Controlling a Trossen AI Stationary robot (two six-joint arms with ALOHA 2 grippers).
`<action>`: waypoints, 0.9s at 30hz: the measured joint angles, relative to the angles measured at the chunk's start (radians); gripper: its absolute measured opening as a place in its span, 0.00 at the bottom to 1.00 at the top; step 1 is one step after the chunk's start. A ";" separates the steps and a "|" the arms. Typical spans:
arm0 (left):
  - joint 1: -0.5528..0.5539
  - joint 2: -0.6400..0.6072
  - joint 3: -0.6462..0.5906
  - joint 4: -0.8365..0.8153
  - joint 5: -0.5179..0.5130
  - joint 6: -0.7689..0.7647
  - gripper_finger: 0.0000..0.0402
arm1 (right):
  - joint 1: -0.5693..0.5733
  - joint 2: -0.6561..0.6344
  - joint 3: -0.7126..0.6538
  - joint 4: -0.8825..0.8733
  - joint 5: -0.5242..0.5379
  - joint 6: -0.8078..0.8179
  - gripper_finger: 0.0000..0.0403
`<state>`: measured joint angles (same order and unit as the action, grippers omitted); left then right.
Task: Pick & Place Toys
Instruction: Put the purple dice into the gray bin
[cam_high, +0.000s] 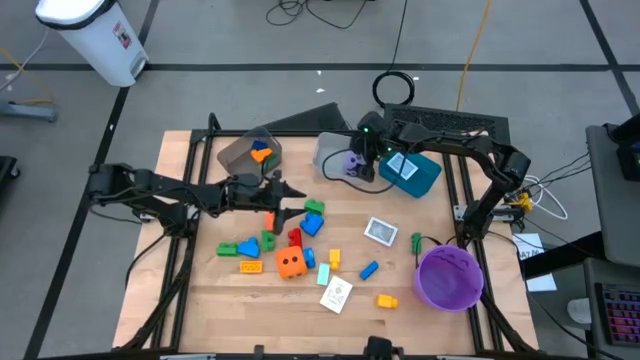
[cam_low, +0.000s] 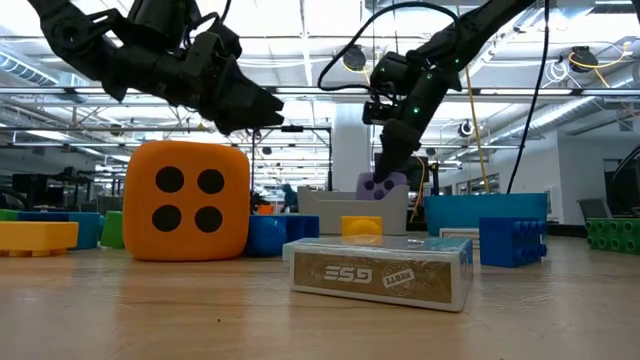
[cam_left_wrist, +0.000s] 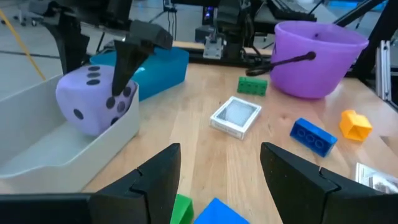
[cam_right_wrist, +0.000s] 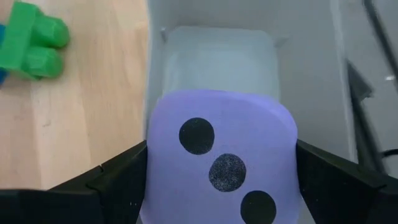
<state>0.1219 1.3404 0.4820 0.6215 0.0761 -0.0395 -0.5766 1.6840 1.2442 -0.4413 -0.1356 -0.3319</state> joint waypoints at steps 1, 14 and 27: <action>0.000 0.002 0.000 0.001 0.000 0.000 0.57 | 0.000 0.000 0.000 -0.008 -0.005 0.001 0.85; 0.000 0.002 0.000 0.004 0.000 -0.001 0.57 | 0.000 0.000 0.000 -0.014 0.002 0.005 0.87; 0.000 0.002 0.000 0.004 0.001 -0.002 0.57 | 0.000 0.000 0.000 -0.020 0.003 0.005 0.89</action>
<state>0.1219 1.3422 0.4820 0.6254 0.0767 -0.0417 -0.5762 1.6840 1.2442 -0.4610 -0.1322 -0.3267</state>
